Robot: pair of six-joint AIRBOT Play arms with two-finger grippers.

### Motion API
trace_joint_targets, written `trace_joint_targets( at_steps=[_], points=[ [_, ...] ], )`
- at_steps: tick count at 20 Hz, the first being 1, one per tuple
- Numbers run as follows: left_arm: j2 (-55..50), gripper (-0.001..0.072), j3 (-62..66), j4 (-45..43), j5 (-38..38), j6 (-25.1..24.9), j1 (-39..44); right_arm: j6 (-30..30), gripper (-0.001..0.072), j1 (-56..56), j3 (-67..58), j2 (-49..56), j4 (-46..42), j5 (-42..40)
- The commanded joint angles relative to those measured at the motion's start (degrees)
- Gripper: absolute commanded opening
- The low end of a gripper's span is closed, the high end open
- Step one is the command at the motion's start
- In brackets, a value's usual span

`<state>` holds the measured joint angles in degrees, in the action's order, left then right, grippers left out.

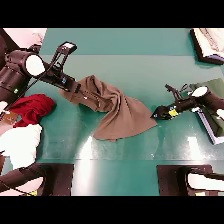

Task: Fold the shirts.

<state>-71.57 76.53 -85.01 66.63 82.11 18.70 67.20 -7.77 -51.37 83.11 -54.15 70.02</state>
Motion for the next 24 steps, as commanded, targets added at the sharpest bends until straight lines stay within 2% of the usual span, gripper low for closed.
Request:
trace_joint_targets(
  at_steps=[1,3,4,7,10,12,18,24],
  points=[
    [0.0,0.0026,0.0,0.0,0.1,0.0,0.0,-0.2,0.0411,-3.5,0.1,1.5,-0.8,-3.9],
    [0.0,0.0025,0.1,0.0,0.2,0.0,0.0,-0.8,0.0122,-5.0,-0.3,1.5,-0.9,-4.4],
    [0.1,0.0025,0.2,-0.8,0.6,0.0,0.0,-0.9,0.0018,-5.2,-1.4,1.3,-1.0,-3.6],
    [1.9,0.0026,4.6,-12.3,3.2,0.4,0.0,-0.2,0.0015,-4.1,-8.8,-4.1,-5.4,-1.2],
    [5.8,0.0026,14.1,-22.6,4.5,0.4,0.0,9.0,0.0014,0.0,-21.3,-12.8,-19.0,-1.7],
    [8.3,0.0026,20.9,-22.9,4.3,-0.2,0.0,10.4,0.0014,3.9,-30.2,-17.3,-22.5,-2.2],
    [12.7,0.0026,38.2,-21.4,4.8,-0.1,0.0,10.4,0.0013,11.7,-48.0,-26.1,-22.3,-2.4],
    [16.4,0.0026,41.8,-8.5,4.7,-0.1,0.0,10.4,0.0014,12.8,-58.2,-29.0,-22.0,-0.9]
  ],
)
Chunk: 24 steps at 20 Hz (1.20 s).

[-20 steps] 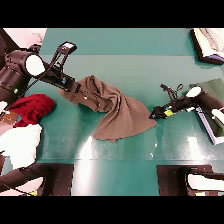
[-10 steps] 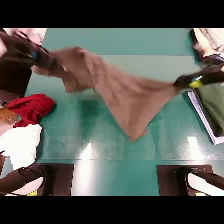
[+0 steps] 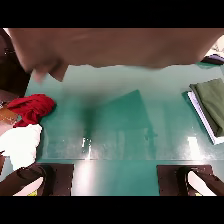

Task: Fold the shirts.

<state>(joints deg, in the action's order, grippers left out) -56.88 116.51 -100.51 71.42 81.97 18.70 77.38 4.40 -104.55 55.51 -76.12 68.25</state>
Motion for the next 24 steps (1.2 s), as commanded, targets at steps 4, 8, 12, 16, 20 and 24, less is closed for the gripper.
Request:
trace_joint_targets(
  at_steps=[4,8,12,16,20,24],
  points=[
    [5.2,0.0025,2.9,18.5,3.0,-1.6,0.0,0.2,0.0013,0.6,-12.5,-1.0,-0.6,6.9],
    [6.7,0.0025,2.8,26.0,5.5,-2.6,0.0,0.2,0.0013,0.6,-14.6,2.1,-0.3,14.6],
    [0.8,0.0025,-9.4,24.0,8.8,-2.9,0.0,1.4,0.0013,-0.1,-5.5,9.0,0.0,20.0],
    [-13.3,0.0025,-23.7,24.3,6.4,-3.0,0.0,1.4,0.0013,-1.1,3.9,20.7,1.1,23.2],
    [-30.5,0.0026,-26.0,24.3,-2.4,-4.9,0.0,1.4,0.0014,-1.2,9.3,30.5,1.0,15.0],
    [-36.9,0.0026,-26.0,24.6,-11.6,-4.9,0.0,1.5,0.0015,-1.2,9.2,35.2,1.0,6.1]
  ],
)
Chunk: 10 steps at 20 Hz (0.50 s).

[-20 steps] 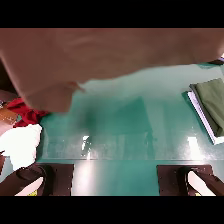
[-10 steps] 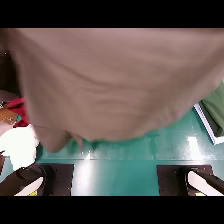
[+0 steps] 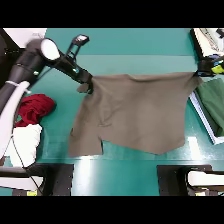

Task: Fold the shirts.

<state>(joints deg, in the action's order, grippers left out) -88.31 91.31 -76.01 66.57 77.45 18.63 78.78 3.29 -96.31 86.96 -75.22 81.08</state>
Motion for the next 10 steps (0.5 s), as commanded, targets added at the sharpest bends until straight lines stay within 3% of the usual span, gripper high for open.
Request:
trace_joint_targets(
  at_steps=[1,2,3,4,5,6,10],
  points=[
    [-5.5,0.0027,-0.8,-0.1,-8.0,-0.3,0.0,0.1,0.0015,-0.1,0.9,4.0,0.2,-8.9],
    [-5.5,0.0093,-0.1,-0.7,-7.9,-0.3,0.0,0.1,0.0017,0.0,0.9,4.1,0.2,-11.0],
    [-5.5,0.0407,1.1,-2.1,-7.3,0.1,0.0,0.1,0.0026,0.0,0.9,4.0,0.3,-12.8],
    [-5.5,0.0617,2.5,-3.9,-6.2,0.8,0.0,0.1,0.0145,0.0,0.9,4.0,0.4,-13.3],
    [-5.4,0.0618,4.4,-5.6,-4.3,0.8,-0.3,0.1,0.0370,0.1,0.9,3.9,0.6,-12.9],
    [-5.2,0.0618,6.1,-5.6,-2.2,1.2,-1.3,0.1,0.0476,0.4,0.9,3.9,0.6,-12.1],
    [-0.6,0.0618,8.1,-4.0,7.2,3.6,-9.4,-2.4,0.0463,2.4,1.1,2.7,3.3,-0.9]
  ],
)
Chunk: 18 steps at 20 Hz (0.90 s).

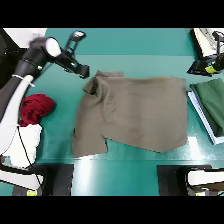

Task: Fold the shirts.

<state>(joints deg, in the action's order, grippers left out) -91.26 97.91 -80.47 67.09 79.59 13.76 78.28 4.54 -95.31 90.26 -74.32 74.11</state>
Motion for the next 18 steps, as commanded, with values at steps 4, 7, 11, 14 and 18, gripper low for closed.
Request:
trace_joint_targets(
  at_steps=[4,7,11,14,18],
  points=[
    [9.3,0.0618,-12.6,11.8,8.9,-1.2,-12.2,-4.5,0.0447,4.3,4.3,-5.2,9.7,12.1],
    [13.1,0.0618,-29.5,17.2,8.8,-5.9,-13.4,-5.0,0.0447,5.6,14.9,-12.3,10.3,11.5],
    [13.8,0.0618,-44.6,25.2,3.3,-11.1,-13.4,-6.4,0.0447,5.7,26.9,-21.2,10.3,11.0],
    [13.8,0.0618,-49.2,26.1,0.9,-11.6,-13.4,-6.5,0.0447,5.7,32.6,-26.8,10.2,9.6],
    [13.8,0.0617,-51.3,28.3,-1.1,-12.5,-13.4,-6.4,0.0447,5.7,37.8,-32.4,10.2,8.5]
  ],
)
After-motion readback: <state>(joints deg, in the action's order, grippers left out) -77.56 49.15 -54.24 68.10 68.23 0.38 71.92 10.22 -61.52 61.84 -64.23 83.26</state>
